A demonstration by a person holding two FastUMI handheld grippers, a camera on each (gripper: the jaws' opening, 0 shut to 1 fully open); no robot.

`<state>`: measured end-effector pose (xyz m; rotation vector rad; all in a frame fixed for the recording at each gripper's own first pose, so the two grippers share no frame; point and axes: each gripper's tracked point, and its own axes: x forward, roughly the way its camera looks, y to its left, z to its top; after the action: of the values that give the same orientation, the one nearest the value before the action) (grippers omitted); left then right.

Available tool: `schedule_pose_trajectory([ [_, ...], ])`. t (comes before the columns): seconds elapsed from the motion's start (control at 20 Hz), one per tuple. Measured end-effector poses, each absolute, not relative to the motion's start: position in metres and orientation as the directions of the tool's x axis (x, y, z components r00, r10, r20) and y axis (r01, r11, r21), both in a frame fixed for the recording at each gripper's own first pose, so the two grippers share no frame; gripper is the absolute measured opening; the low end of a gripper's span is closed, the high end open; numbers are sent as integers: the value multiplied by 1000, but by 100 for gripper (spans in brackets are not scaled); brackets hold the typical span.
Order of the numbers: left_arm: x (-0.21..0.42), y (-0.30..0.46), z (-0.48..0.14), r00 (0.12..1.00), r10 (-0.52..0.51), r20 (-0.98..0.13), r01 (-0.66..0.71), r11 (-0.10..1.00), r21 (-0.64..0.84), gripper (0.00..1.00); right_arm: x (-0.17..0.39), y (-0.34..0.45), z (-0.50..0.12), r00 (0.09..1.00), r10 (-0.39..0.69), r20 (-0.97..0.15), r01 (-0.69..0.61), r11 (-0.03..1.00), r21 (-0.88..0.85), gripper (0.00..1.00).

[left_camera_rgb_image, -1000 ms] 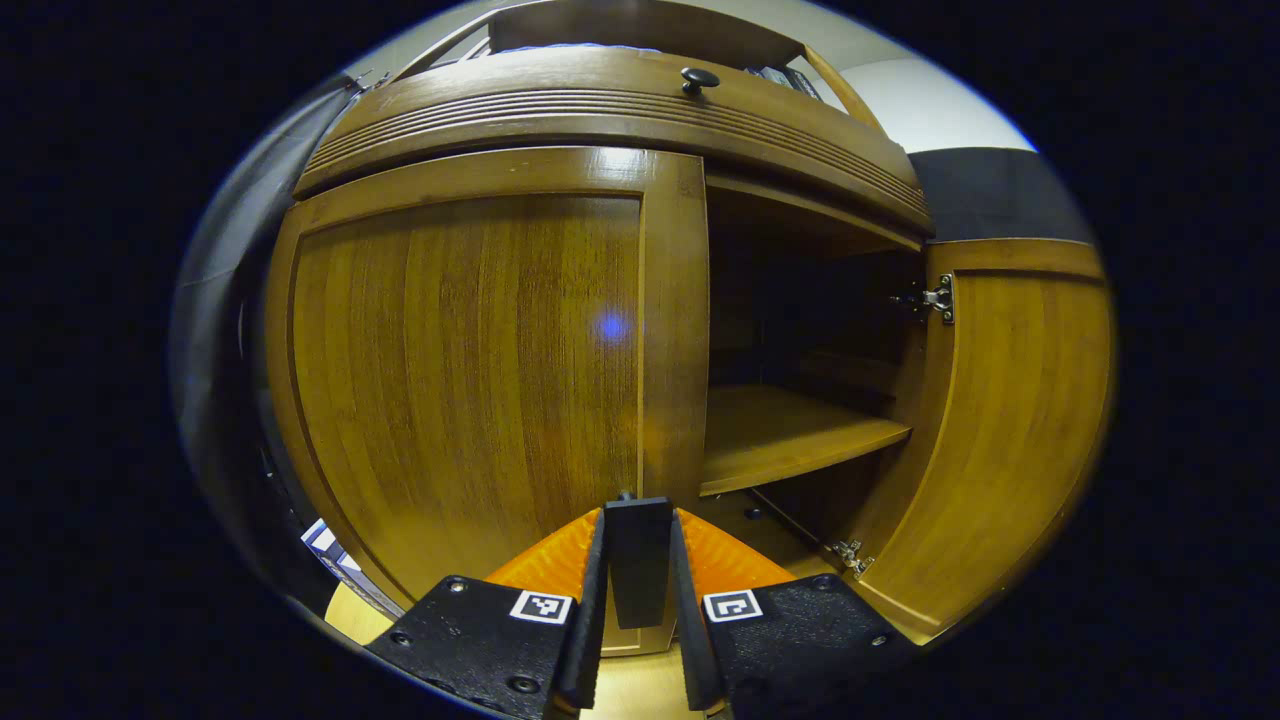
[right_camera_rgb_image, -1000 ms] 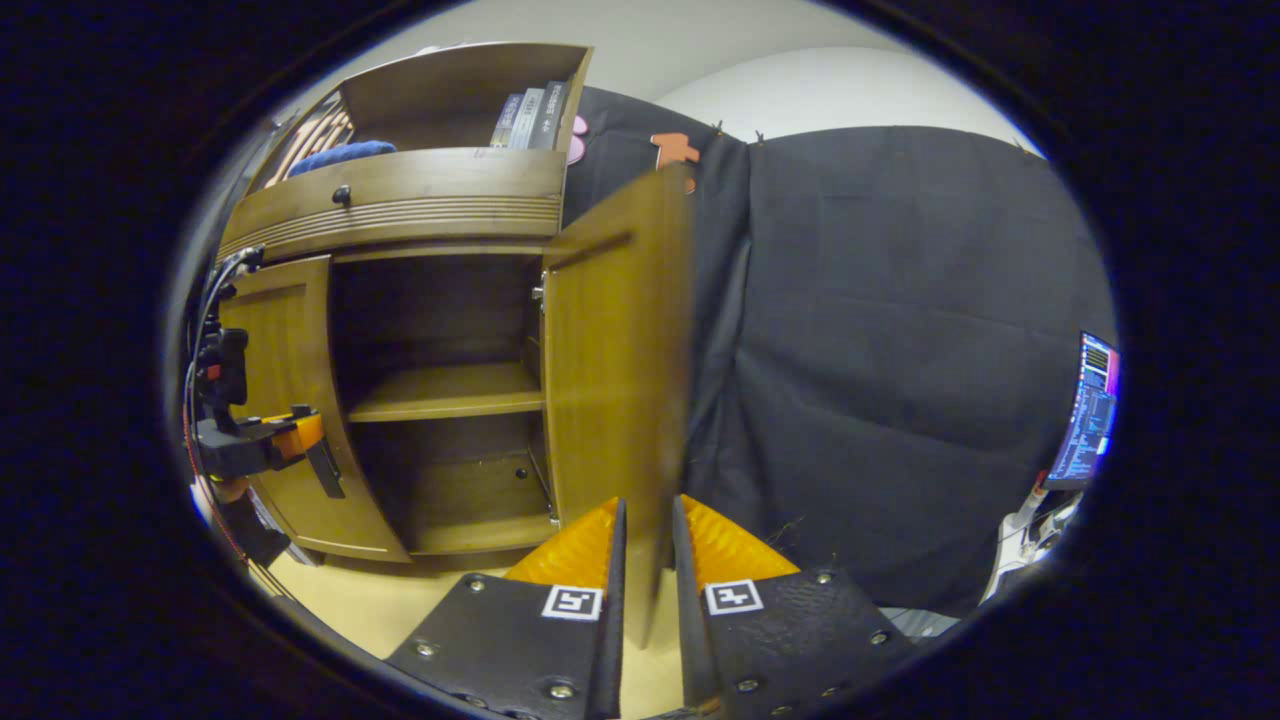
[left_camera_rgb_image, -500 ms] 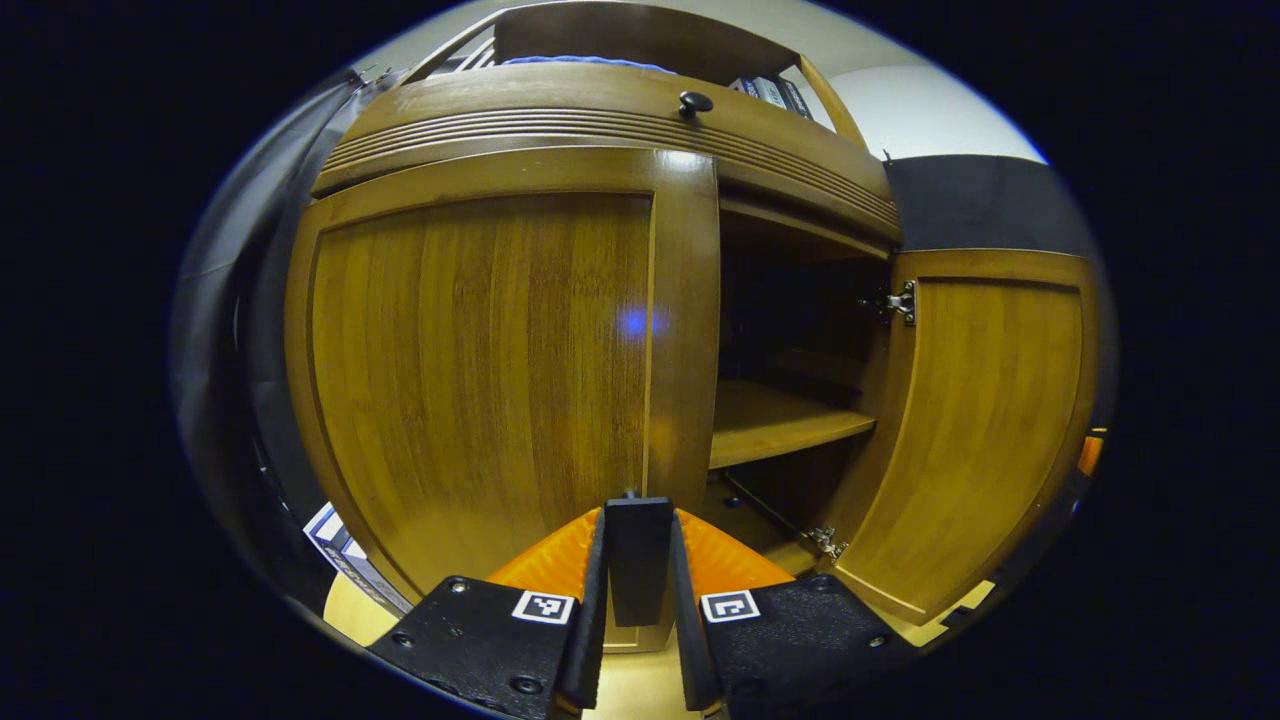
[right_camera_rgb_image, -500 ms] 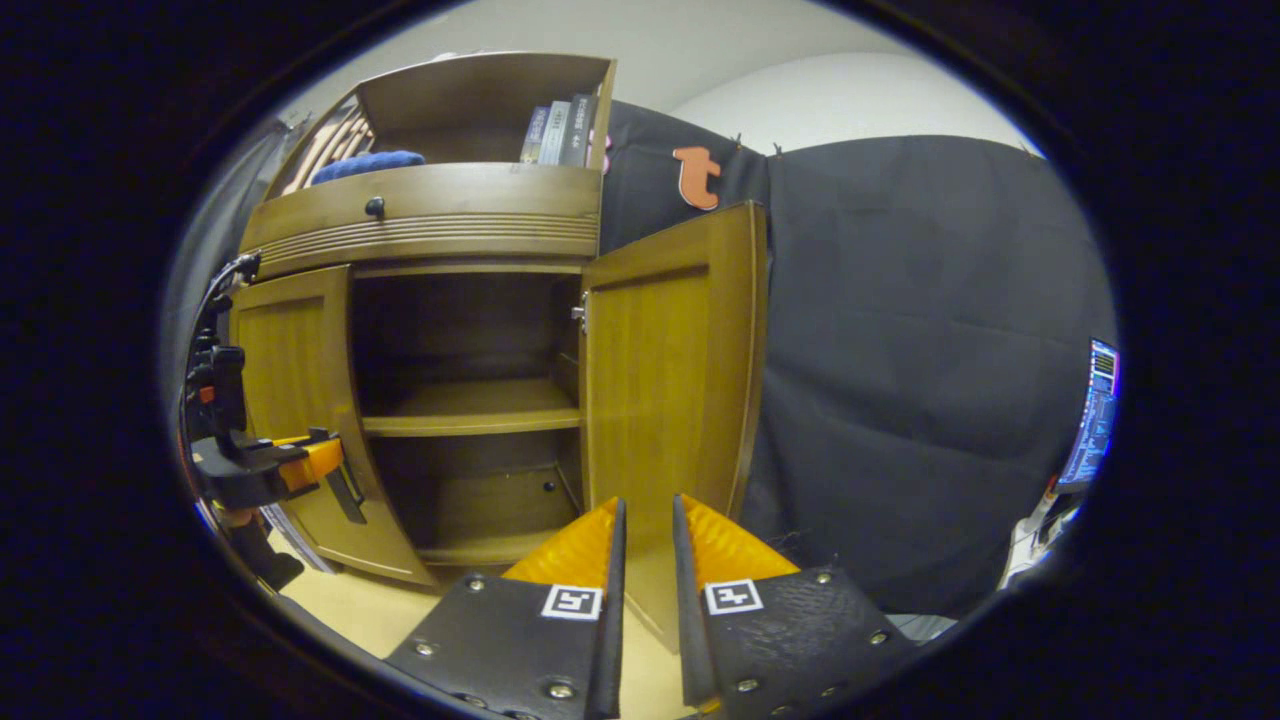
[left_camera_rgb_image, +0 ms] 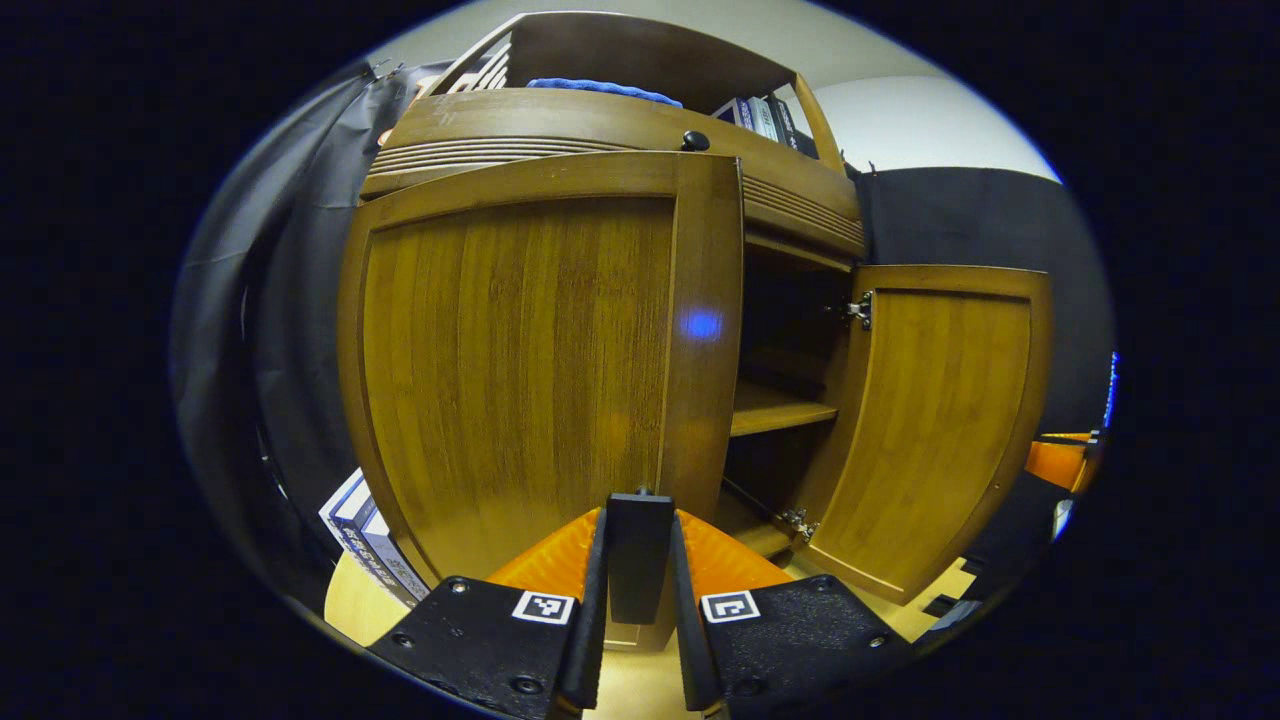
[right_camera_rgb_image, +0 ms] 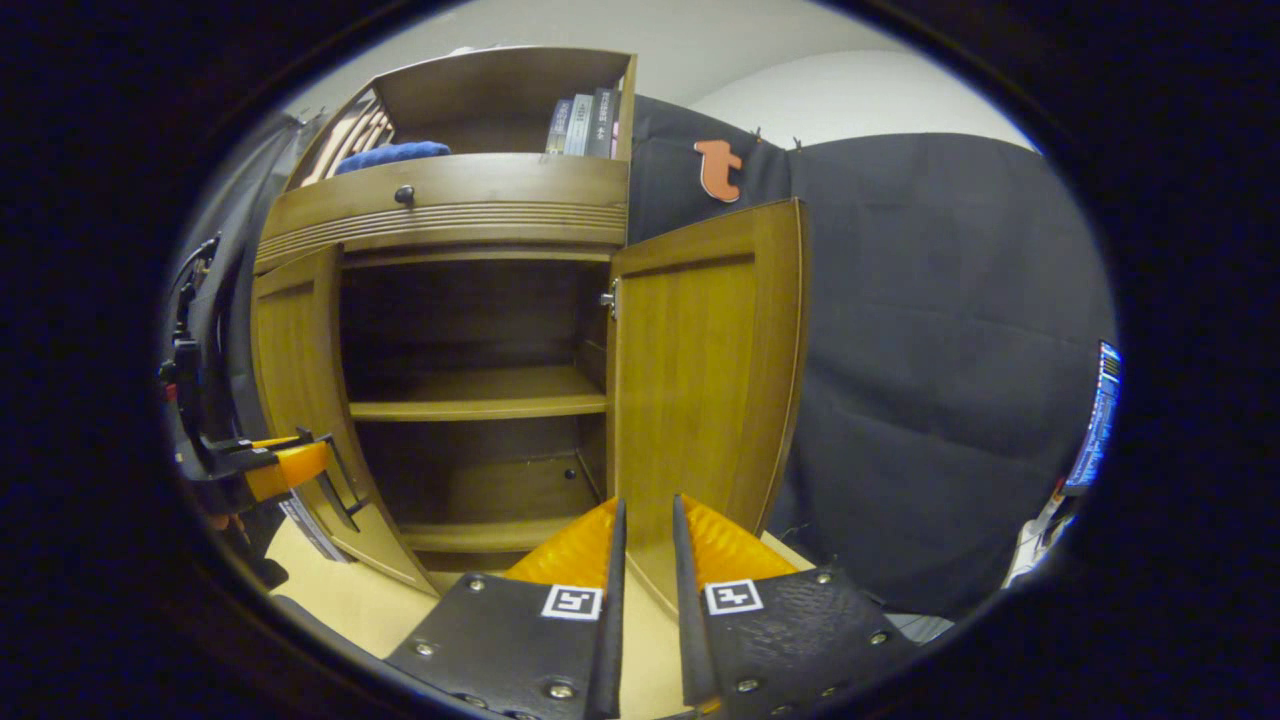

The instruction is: Open the right door of the double-door shoe cabinet with the right hand, and open the left door with the left hand.

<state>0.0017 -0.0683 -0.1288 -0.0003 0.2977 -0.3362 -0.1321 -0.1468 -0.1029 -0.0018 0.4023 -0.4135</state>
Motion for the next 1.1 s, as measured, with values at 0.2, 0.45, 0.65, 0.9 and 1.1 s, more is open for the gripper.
schedule_pose_trajectory([
  [0.2,-18,-58,-126,886,-353,-302,356,933,-47,33,-128,-137,-107,843,-363,-398,361,929,-83,24],
  [0.45,-41,-40,-120,881,-360,-308,362,931,-53,33,-118,-119,-114,856,-312,-413,315,947,-63,23],
  [0.65,-57,-22,-116,890,-331,-314,325,943,-71,32,-109,-97,-123,866,-259,-427,271,962,-33,23],
  [0.9,-79,3,-111,905,-292,-308,272,956,-109,28,-100,-68,-130,880,-188,-436,205,979,-9,23],
  [1.1,-92,26,-107,924,-232,-303,221,973,-70,26,-98,-50,-135,883,-143,-446,160,987,1,23],
])
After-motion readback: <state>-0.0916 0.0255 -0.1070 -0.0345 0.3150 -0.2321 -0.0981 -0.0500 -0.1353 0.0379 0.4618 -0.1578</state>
